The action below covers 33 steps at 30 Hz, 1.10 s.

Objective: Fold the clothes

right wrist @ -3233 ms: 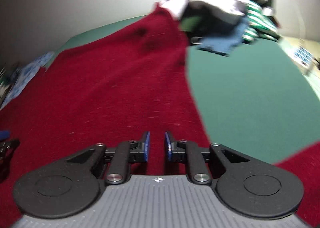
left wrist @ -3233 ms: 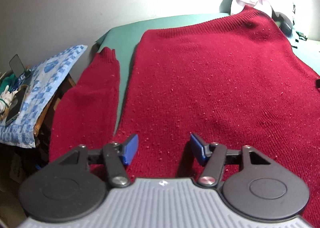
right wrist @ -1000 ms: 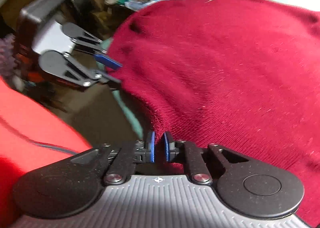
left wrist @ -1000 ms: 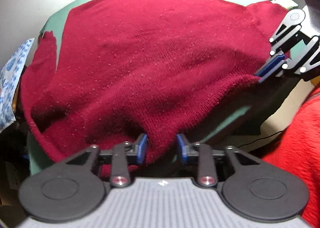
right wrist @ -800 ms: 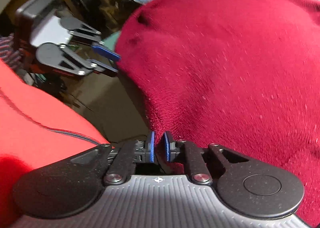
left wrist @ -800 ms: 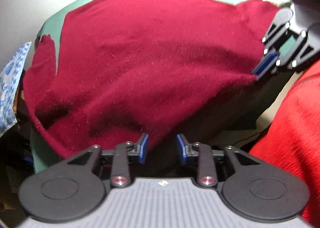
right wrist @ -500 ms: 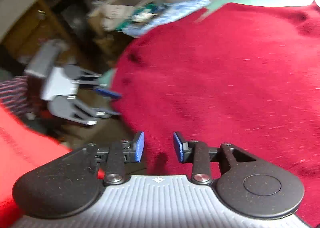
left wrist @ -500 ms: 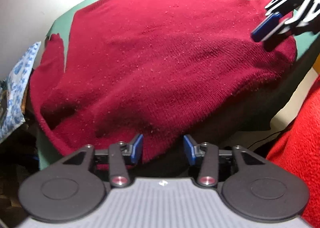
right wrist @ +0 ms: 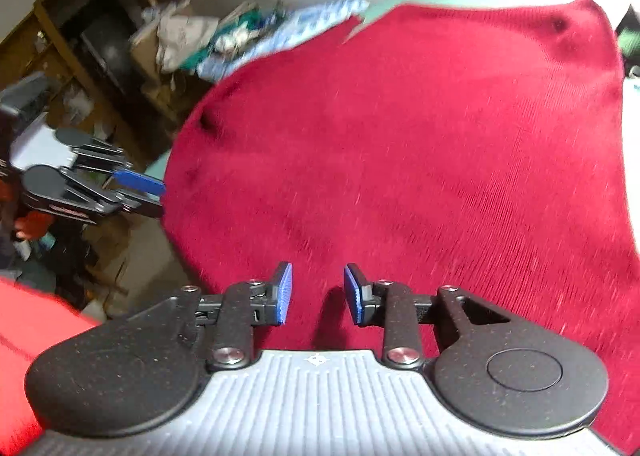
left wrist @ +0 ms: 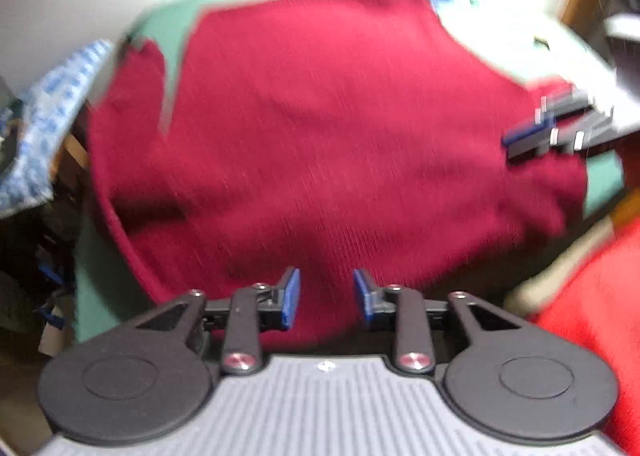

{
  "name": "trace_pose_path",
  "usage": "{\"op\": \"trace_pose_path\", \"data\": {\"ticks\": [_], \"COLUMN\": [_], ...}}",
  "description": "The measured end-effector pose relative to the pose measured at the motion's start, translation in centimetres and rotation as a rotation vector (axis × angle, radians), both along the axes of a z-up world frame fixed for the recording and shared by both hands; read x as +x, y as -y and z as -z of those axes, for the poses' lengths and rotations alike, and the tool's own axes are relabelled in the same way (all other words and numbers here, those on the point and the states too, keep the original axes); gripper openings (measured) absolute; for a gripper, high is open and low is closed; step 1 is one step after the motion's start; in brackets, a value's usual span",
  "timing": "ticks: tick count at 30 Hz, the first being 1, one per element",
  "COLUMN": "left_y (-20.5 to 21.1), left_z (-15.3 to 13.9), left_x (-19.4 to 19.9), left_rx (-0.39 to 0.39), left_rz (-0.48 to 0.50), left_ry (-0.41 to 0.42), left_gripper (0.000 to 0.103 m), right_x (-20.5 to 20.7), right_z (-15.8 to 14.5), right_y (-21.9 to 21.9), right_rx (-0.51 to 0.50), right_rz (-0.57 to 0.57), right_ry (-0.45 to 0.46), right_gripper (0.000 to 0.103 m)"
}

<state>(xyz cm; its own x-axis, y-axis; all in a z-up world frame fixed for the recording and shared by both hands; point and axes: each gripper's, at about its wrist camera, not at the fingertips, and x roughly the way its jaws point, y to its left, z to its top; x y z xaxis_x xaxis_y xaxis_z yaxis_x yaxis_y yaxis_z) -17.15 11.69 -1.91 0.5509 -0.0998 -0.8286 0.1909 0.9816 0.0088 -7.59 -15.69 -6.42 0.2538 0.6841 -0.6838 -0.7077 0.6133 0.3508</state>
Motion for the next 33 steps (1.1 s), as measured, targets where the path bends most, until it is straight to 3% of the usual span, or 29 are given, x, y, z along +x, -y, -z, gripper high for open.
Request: {"op": "trace_pose_path", "data": {"ticks": [1,4,7,9,14,16,18,21,24,28,33], "left_y": [-0.2,-1.9,-4.7,-5.6,-7.1,-8.5,-10.0,-11.4,-12.0,-12.3,-12.8], "left_z": [-0.1,1.4,3.7,4.8,5.0,4.7,4.5,4.5,4.5,4.7,5.1], "left_x": [0.5,2.1,3.5,4.0,4.1,4.0,3.8,3.5,3.5,3.5,3.6], "left_rx": [0.031,0.166,0.171,0.158,0.117,0.075,0.028,-0.045,-0.091,-0.122,-0.138], "left_rz": [-0.041,-0.186,-0.322,-0.348,-0.296,-0.273,-0.258,-0.242,-0.203,-0.149,-0.119], "left_ry": [0.032,0.067,0.03,0.011,0.039,0.039,0.043,0.045,0.053,0.058,0.061], "left_gripper": [0.057,0.056,0.056,0.056,0.053,0.037,0.034,0.021,0.02,0.02,0.02], "right_x": [0.2,1.1,2.2,3.2,6.7,8.3,9.9,12.1,13.9,16.0,17.0], "right_z": [-0.1,-0.7,-2.1,-3.2,-5.9,-6.7,-7.1,-7.2,-6.2,-3.8,0.0], "right_y": [-0.4,-1.8,-3.2,-4.6,-9.3,-12.2,-15.6,-21.8,-28.4,-36.6,-43.1], "right_rx": [-0.012,-0.071,-0.067,-0.051,-0.027,-0.023,-0.017,-0.028,-0.06,-0.183,-0.324], "right_rz": [0.018,0.079,0.116,0.136,0.192,0.214,0.223,0.232,0.229,0.25,0.264], "right_ry": [0.027,0.078,0.116,0.136,0.161,0.15,0.138,0.133,0.146,0.168,0.173], "right_gripper": [0.032,0.032,0.041,0.044,0.044,0.045,0.047,0.063,0.063,0.063,0.063]}}
